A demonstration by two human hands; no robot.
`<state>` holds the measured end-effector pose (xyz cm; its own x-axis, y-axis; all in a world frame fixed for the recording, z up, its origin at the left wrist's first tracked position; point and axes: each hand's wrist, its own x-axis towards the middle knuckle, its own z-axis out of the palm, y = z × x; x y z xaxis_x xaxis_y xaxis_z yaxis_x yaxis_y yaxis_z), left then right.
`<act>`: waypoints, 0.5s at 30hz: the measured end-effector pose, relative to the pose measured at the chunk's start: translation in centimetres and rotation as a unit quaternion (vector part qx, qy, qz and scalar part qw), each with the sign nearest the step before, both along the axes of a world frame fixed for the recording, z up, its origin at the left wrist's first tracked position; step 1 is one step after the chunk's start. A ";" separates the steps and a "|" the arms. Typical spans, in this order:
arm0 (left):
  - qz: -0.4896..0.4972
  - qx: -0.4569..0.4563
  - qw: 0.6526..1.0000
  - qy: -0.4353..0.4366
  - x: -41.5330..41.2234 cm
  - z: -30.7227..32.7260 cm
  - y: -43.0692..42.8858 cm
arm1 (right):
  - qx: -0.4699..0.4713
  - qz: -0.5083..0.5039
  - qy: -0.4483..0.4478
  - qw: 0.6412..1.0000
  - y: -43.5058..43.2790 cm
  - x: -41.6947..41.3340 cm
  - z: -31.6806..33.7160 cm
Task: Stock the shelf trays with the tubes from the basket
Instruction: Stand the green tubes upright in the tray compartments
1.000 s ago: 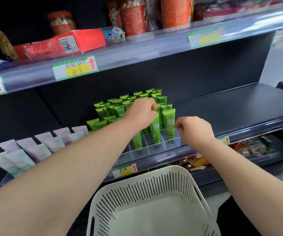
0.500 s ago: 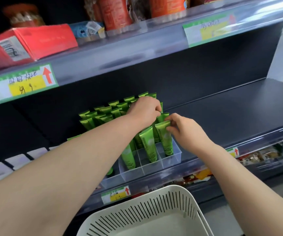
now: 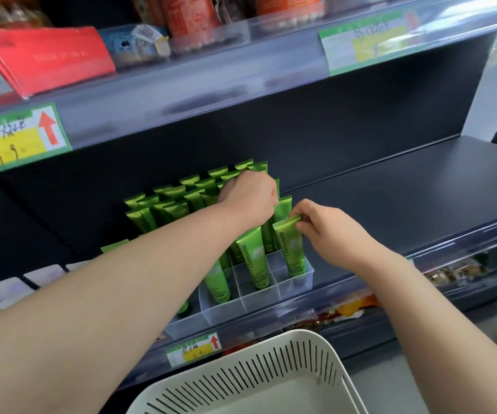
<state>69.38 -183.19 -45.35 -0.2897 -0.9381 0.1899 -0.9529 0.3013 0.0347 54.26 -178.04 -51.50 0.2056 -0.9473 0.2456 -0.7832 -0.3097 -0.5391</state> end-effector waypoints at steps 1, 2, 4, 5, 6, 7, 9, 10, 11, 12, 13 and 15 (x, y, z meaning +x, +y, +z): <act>0.001 0.001 1.000 -0.004 0.0 0.0 0.1 | 0.008 0.003 -0.009 1.000 0.2 0.0 0.1; 0.002 0.004 1.000 -0.007 0.0 0.0 0.1 | 0.016 0.003 -0.017 1.000 0.3 0.1 0.2; 0.003 0.014 1.000 0.002 0.1 0.3 0.1 | 0.025 -0.007 -0.030 0.999 0.6 0.0 0.5; 0.004 0.016 1.000 0.019 0.2 0.5 0.1 | 0.021 -0.015 -0.034 0.999 0.7 0.0 0.6; 0.005 0.011 0.999 0.040 0.3 0.7 0.0 | 0.010 -0.024 -0.033 0.999 0.9 0.0 0.6; 0.006 0.001 0.998 0.062 0.4 1.0 -0.1 | -0.006 -0.032 -0.026 0.999 1.0 -0.1 0.6; 0.009 -0.013 0.996 0.086 0.6 1.5 -0.4 | -0.043 -0.041 0.006 0.998 1.2 -0.2 0.7; 0.010 -0.011 0.996 0.084 0.7 1.7 -0.6 | -0.061 -0.042 0.032 0.997 1.3 -0.3 0.7; 0.008 -0.007 0.997 0.076 0.8 1.7 -0.7 | -0.079 -0.043 0.067 0.994 1.4 -0.3 0.8; 0.007 -0.003 0.998 0.063 0.9 1.6 -0.9 | -0.096 -0.044 0.108 0.989 1.4 -0.3 0.8; 0.006 0.000 0.999 0.046 0.9 1.3 -1.1 | -0.113 -0.044 0.145 0.982 1.5 -0.4 0.8; 0.010 0.005 1.000 0.021 0.8 0.7 -1.4 | -0.143 -0.043 0.183 0.972 1.5 -0.4 0.8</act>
<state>70.19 -184.61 -44.65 -0.2618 -0.9458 0.1923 -0.9566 0.2807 0.0783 53.89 -176.53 -50.73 0.2518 -0.8681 0.4277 -0.9357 -0.3313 -0.1215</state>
